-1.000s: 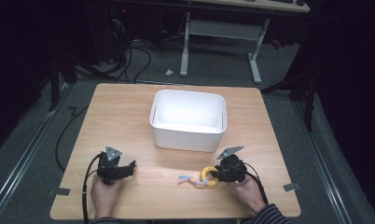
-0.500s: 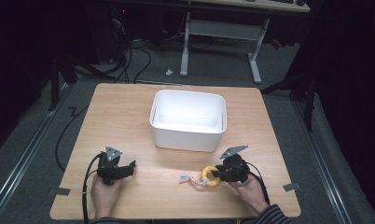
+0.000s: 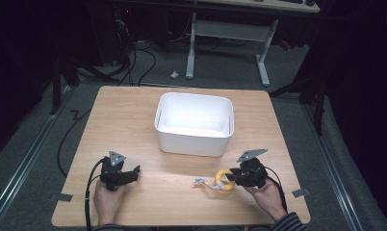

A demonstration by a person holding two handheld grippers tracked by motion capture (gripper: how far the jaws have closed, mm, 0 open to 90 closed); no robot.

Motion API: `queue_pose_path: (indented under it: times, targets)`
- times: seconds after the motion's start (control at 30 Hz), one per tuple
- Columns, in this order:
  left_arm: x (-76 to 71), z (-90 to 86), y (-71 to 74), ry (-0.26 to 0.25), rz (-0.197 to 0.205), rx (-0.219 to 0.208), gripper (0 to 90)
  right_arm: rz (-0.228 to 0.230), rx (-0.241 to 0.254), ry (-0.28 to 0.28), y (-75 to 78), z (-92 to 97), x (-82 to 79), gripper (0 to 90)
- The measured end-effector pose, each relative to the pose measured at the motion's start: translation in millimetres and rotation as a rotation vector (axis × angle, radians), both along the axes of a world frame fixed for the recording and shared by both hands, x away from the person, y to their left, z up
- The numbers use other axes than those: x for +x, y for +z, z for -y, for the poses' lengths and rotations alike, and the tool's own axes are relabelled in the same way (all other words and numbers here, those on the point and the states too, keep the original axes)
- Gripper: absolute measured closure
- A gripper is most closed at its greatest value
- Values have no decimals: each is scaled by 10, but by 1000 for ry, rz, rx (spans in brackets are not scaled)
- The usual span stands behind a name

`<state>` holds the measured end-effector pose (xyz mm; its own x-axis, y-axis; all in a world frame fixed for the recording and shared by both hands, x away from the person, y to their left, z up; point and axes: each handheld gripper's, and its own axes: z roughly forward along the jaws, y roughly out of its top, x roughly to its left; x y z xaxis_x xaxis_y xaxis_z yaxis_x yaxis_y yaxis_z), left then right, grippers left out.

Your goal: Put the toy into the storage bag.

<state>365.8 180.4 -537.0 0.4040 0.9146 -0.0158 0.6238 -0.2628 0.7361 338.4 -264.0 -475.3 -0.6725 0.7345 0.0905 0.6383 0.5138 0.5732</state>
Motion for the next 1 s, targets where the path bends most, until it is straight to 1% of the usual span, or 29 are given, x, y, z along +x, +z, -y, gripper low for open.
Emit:
queue_pose_path:
  times: [0.2,0.33,0.37,0.47,0.53,0.6,0.67,0.7,0.9,1.0]
  targets:
    - [0,0,0,0,0,0,209,6,14,-29,57,120,-27,693]
    - [-1,1,0,1,0,0,210,15,22,-35,89,197,-44,693]
    - [-1,1,0,1,0,0,209,15,21,-43,104,224,-58,693]
    - [-1,1,0,1,0,1,210,24,18,-45,131,282,-70,694]
    - [-1,1,0,1,0,0,209,23,33,-55,158,348,-87,694]
    - [-1,1,0,1,0,1,209,21,40,-53,169,374,-92,694]
    - [-1,1,0,1,0,0,209,17,43,-59,201,410,-112,694]
    - [-1,1,0,1,0,0,209,28,37,-56,221,435,-118,694]
    - [-1,1,0,1,0,0,209,33,65,-66,336,542,-155,694]
    - [-1,1,0,1,0,0,209,34,75,-60,389,580,-164,694]
